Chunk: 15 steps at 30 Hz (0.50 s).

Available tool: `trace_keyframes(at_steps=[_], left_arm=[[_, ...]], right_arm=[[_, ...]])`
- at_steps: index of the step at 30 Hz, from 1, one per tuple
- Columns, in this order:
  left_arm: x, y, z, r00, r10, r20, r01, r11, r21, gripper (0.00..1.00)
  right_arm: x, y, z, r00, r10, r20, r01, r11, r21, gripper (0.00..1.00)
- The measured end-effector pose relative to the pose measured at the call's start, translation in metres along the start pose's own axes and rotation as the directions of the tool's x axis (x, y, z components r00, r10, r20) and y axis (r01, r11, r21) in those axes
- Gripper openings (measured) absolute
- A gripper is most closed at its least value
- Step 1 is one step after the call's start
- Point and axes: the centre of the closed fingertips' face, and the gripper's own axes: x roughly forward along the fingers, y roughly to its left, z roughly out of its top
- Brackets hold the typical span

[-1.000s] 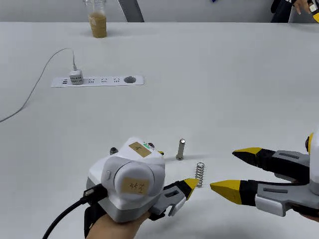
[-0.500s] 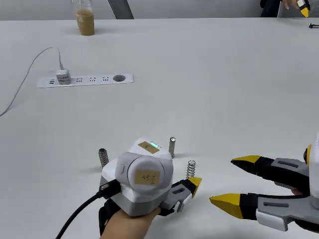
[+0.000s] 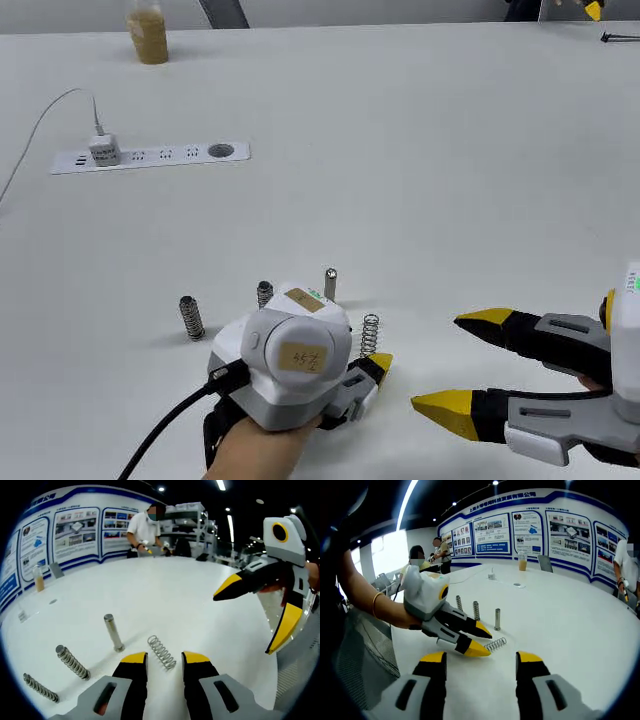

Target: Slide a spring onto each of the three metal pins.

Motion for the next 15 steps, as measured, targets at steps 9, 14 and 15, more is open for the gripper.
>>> trace_keyframes(at_steps=[9,14,15], left_arm=[[0.0044,-0.0001,-0.0064,0.9995,0.006,-0.032,-0.005,1.000,0.021,0.23],[0.0034,0.0010,-0.0069,0.9994,0.017,-0.030,-0.016,0.999,0.028,0.19],[0.0031,0.0009,-0.0072,0.9993,0.020,-0.031,-0.019,0.999,0.032,0.17]], right_arm=[[-0.0014,-0.0033,-0.0014,0.9999,-0.015,0.007,0.015,1.000,0.015,0.57],[-0.0016,-0.0045,-0.0024,0.9997,-0.022,0.007,0.022,1.000,0.020,0.57],[-0.0016,-0.0047,-0.0024,0.9997,-0.024,0.007,0.024,1.000,0.020,0.57]])
